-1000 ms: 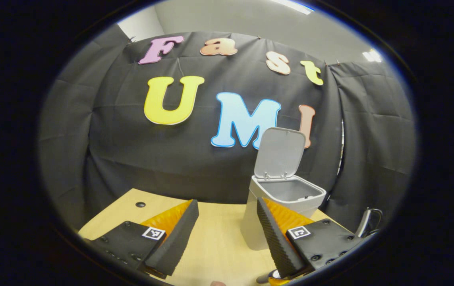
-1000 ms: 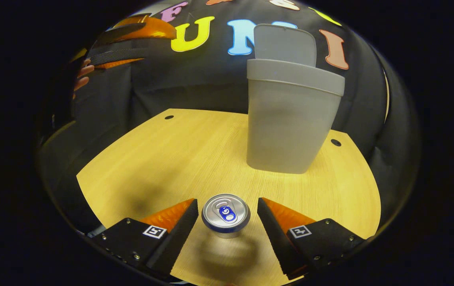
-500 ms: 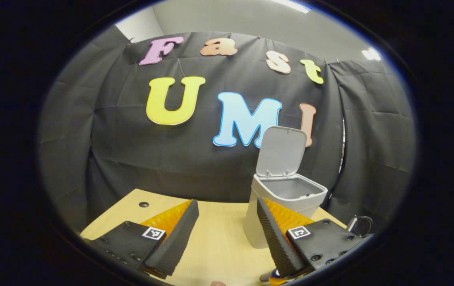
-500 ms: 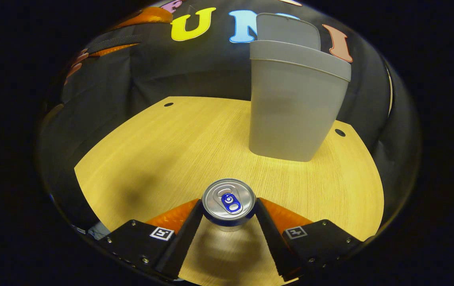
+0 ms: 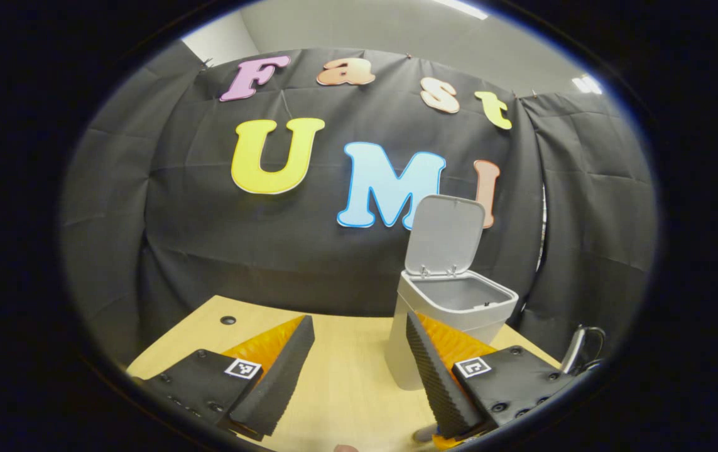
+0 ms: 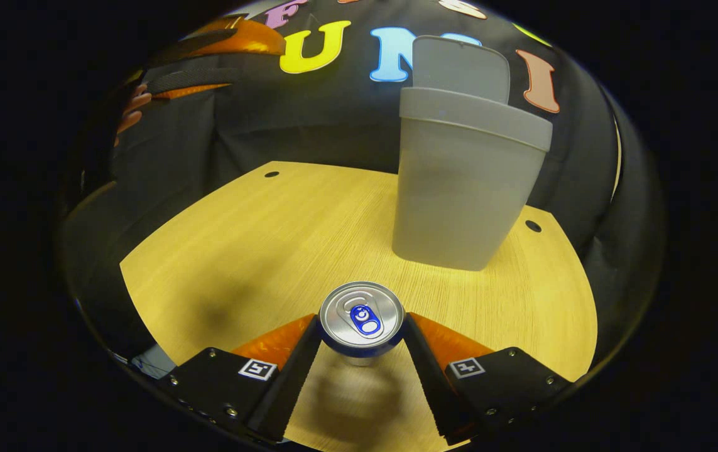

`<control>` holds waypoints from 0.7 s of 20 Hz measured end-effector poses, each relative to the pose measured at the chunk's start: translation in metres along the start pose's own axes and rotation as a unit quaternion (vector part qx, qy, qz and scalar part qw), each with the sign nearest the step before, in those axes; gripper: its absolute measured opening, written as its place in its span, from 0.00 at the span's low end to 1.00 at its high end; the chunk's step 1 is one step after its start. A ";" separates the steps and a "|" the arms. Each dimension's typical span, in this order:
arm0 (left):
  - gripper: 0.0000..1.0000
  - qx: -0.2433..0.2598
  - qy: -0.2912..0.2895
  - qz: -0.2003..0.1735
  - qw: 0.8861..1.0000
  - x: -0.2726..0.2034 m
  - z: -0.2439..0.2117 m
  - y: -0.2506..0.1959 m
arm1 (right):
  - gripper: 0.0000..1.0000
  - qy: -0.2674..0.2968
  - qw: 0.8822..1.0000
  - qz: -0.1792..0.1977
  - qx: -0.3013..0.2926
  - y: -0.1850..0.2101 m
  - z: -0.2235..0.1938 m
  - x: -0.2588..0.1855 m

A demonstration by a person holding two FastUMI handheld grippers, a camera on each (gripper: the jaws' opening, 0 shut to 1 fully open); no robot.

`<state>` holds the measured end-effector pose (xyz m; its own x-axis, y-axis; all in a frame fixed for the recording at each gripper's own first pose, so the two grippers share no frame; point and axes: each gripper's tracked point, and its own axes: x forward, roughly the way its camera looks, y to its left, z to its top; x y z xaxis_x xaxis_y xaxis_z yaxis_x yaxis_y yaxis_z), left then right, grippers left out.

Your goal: Press the lid of the desktop garbage bin to open it, pick up the crumpled paper on the desktop and throw it into the bin, then pick up the pop can on the desktop and drop it into the bin, and finally close the garbage bin lid.

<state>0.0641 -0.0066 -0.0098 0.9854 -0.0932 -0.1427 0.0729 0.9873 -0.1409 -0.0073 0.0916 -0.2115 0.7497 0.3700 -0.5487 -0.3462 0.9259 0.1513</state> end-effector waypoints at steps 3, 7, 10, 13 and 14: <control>0.96 0.008 -0.003 0.003 1.000 -0.002 0.000 0.000 | 0.84 -0.040 0.999 0.001 0.004 -0.005 0.032 -0.014; 0.96 0.001 -0.010 0.003 1.000 -0.006 0.002 -0.004 | 0.84 -0.111 0.994 -0.014 0.004 -0.020 0.090 -0.040; 0.95 -0.005 -0.012 0.007 1.000 -0.009 0.003 -0.003 | 0.84 -0.163 0.986 -0.030 0.003 -0.034 0.132 -0.055; 0.97 -0.009 -0.013 0.012 1.000 -0.011 0.003 0.001 | 0.84 -0.204 0.978 -0.043 0.001 -0.042 0.155 -0.056; 0.96 -0.010 -0.013 0.014 1.000 -0.012 0.004 0.001 | 0.84 -0.219 0.975 -0.047 -0.001 -0.045 0.164 -0.059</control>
<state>0.0531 -0.0038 -0.0047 0.9908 -0.0624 -0.1205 0.0430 0.9867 -0.1569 0.0565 0.0409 -0.0510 0.9468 0.2814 -0.1562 -0.2653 0.9571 0.1162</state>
